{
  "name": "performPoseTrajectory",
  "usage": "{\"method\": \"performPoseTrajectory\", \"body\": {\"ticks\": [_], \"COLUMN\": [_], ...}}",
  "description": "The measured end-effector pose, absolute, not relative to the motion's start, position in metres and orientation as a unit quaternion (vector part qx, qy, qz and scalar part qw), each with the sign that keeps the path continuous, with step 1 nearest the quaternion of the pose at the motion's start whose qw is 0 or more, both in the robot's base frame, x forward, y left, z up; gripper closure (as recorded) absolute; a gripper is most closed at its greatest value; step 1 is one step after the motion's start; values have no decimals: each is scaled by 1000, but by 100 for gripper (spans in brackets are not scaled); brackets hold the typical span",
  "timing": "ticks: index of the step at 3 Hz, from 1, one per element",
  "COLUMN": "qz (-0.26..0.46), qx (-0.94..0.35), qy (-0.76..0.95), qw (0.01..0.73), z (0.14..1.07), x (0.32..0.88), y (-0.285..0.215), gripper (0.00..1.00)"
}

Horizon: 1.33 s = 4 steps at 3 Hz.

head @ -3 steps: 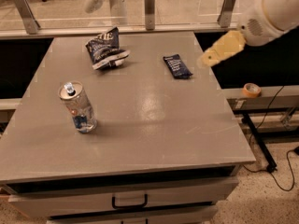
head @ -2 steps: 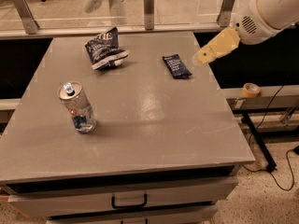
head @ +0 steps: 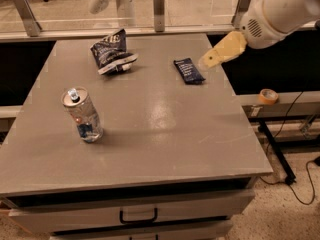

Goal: Move rxbar blueberry near redbull can

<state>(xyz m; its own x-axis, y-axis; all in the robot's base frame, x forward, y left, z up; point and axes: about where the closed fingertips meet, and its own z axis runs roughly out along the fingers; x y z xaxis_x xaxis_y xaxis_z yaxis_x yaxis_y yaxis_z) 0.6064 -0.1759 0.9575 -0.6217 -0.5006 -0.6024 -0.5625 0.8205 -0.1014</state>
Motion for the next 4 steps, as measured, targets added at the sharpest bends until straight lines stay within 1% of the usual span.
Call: {"method": "performPoseTrajectory", "body": {"ticks": [1, 2, 3, 4], "qz": [7, -4, 8, 9], "qx": [-267, -222, -173, -151], "qy": [910, 923, 936, 941], "qw": [316, 313, 307, 301], "z": [931, 903, 879, 860], "x": [638, 665, 684, 695], "y": [-153, -136, -128, -126], "gripper": [0, 0, 0, 0]}}
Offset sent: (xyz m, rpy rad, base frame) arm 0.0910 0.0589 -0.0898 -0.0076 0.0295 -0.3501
